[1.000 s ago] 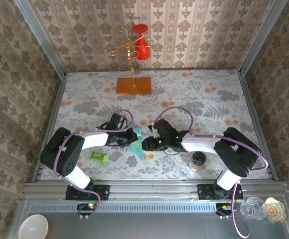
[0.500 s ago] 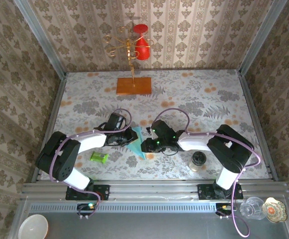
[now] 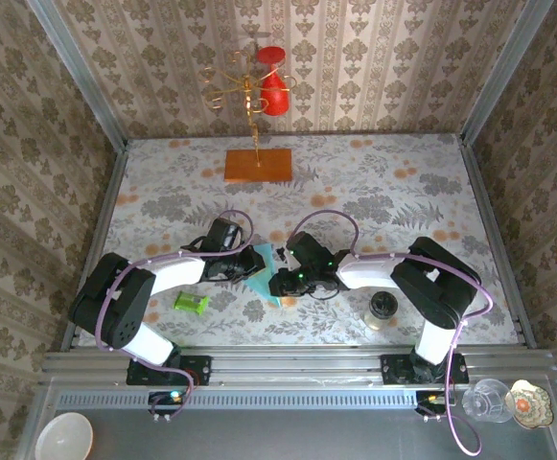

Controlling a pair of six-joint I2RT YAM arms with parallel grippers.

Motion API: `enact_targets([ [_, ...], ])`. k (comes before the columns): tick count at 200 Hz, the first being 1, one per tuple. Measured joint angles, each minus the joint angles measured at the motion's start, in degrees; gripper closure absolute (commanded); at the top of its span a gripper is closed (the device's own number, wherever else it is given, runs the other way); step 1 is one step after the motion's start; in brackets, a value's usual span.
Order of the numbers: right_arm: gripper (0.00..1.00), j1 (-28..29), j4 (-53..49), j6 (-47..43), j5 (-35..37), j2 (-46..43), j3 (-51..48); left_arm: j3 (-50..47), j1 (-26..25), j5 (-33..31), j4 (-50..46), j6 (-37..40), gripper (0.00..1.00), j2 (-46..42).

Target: Fold a paper plane with a square sheet of paper (pick it up from the middle)

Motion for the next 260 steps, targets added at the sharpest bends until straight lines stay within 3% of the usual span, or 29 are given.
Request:
enact_targets([
  [87, 0.88, 0.3, -0.7, -0.8, -0.9, 2.0, 0.4, -0.5, 0.0, 0.0, 0.0, 0.0, 0.86, 0.0],
  [180, 0.91, 0.0, -1.1, -0.8, -2.2, 3.3, 1.3, -2.7, -1.1, 0.0, -0.2, 0.0, 0.85, -5.5],
  [260, 0.92, -2.6, 0.2, -0.4, -8.1, 5.0, 1.2, -3.4, -2.3, 1.0, 2.2, 0.0, 0.85, -3.4],
])
